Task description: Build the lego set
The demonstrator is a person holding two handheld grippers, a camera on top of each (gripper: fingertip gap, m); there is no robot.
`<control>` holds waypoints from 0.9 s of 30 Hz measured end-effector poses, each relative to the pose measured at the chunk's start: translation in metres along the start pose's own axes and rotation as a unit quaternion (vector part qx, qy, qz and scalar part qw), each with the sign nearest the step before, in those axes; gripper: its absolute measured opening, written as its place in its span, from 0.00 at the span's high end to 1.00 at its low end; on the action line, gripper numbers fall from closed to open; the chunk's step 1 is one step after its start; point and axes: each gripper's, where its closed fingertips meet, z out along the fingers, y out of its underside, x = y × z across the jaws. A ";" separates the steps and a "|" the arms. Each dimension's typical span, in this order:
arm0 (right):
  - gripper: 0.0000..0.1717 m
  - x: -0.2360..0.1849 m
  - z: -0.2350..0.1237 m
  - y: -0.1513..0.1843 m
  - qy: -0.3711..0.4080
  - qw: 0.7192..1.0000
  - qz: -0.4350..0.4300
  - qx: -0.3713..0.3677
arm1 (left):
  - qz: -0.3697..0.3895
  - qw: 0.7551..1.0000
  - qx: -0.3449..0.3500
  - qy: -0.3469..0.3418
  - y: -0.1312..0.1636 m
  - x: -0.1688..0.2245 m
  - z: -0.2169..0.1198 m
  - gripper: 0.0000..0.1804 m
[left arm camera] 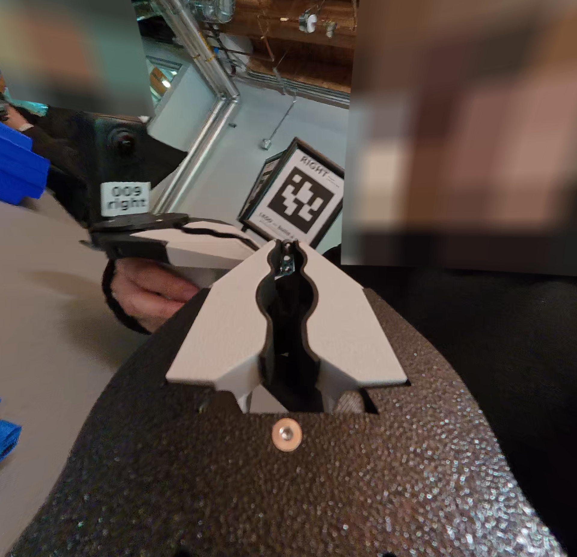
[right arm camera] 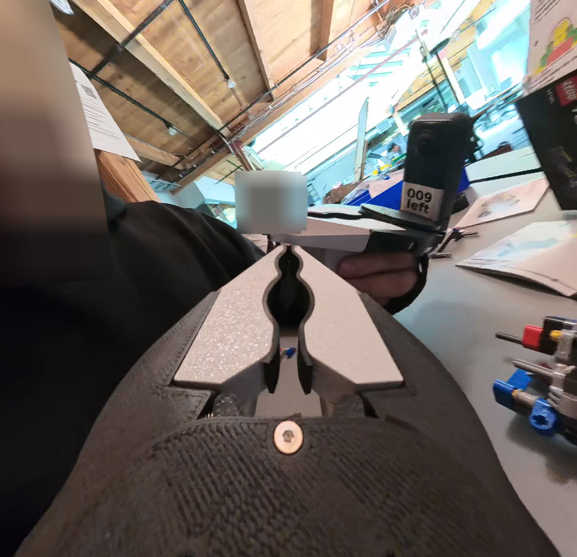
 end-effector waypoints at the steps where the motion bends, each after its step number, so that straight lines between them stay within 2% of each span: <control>1: 1.00 0.001 -0.001 0.001 0.006 1.000 -0.013 -0.006 | 0.009 1.000 -0.007 -0.021 0.001 -0.005 -0.002 0.98; 4: 1.00 0.003 -0.009 0.003 0.027 0.999 -0.035 -0.030 | 0.059 0.993 -0.036 -0.096 0.003 -0.021 -0.010 0.98; 6: 1.00 0.011 -0.013 0.002 0.062 0.996 -0.050 -0.036 | 0.083 0.990 -0.057 -0.103 0.005 -0.019 -0.012 0.98; 7: 0.98 0.015 -0.014 0.001 0.078 0.995 -0.057 -0.034 | 0.086 0.989 -0.061 -0.108 0.004 -0.019 -0.011 0.98; 8: 0.89 0.017 -0.016 0.000 0.083 0.994 -0.058 -0.029 | 0.092 0.988 -0.058 -0.109 0.003 -0.019 -0.010 0.98; 9: 0.85 0.017 -0.016 0.000 0.077 0.996 -0.049 -0.025 | 0.090 0.990 -0.052 -0.091 0.002 -0.013 -0.008 0.98; 12: 0.89 0.006 -0.013 0.006 0.015 1.000 -0.003 -0.019 | 0.058 0.998 -0.028 -0.025 0.002 0.002 -0.002 0.98; 13: 0.87 0.002 -0.010 0.009 -0.002 1.000 0.006 -0.020 | 0.051 0.998 -0.026 -0.004 0.004 0.007 0.000 0.98; 15: 0.91 -0.005 -0.002 0.015 -0.029 0.999 0.007 -0.034 | 0.050 0.998 -0.039 -0.002 0.010 0.006 0.003 0.98; 18: 0.95 -0.007 0.001 0.021 -0.020 0.997 -0.028 -0.062 | 0.071 0.995 -0.064 -0.011 0.016 0.006 0.003 0.98; 23: 0.99 0.015 -0.015 0.011 0.078 0.989 -0.096 -0.076 | 0.119 0.983 -0.071 -0.120 0.003 -0.017 -0.010 0.98; 27: 0.99 0.034 -0.026 0.002 0.157 0.977 -0.127 -0.073 | 0.166 0.957 -0.067 -0.230 -0.010 -0.043 -0.029 1.00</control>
